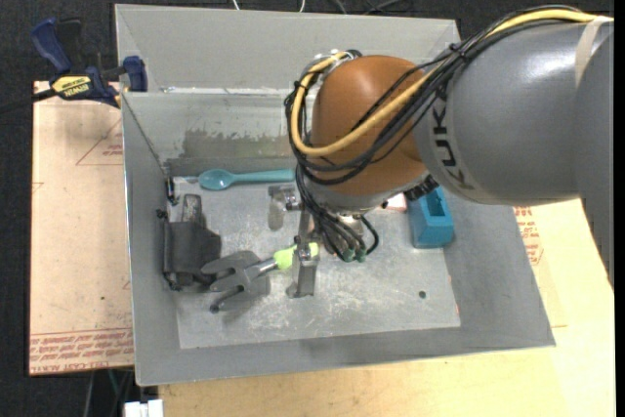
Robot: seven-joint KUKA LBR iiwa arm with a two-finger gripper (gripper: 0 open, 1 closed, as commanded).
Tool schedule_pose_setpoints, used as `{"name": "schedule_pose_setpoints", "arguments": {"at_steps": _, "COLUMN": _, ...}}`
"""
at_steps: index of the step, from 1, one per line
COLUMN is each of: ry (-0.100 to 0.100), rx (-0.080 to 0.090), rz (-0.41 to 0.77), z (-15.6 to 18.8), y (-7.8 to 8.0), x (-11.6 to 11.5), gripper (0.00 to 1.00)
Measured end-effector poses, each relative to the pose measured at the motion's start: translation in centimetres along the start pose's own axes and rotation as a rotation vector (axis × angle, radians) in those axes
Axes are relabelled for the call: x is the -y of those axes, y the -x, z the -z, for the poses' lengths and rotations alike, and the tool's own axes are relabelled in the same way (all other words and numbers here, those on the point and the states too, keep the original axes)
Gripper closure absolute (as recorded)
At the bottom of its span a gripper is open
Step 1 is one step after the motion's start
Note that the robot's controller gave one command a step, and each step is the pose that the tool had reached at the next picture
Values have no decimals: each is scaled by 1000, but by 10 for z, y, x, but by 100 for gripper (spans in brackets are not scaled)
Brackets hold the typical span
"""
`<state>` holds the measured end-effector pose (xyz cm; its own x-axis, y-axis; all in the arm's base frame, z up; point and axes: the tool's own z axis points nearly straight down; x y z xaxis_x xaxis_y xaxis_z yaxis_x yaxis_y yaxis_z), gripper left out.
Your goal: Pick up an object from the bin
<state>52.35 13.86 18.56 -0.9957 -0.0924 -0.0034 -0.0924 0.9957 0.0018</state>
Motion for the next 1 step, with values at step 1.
{"name": "schedule_pose_setpoints", "arguments": {"at_steps": 1, "ry": 1, "rx": 5, "rz": -48, "z": -43, "y": -7, "x": 7, "gripper": 0}}
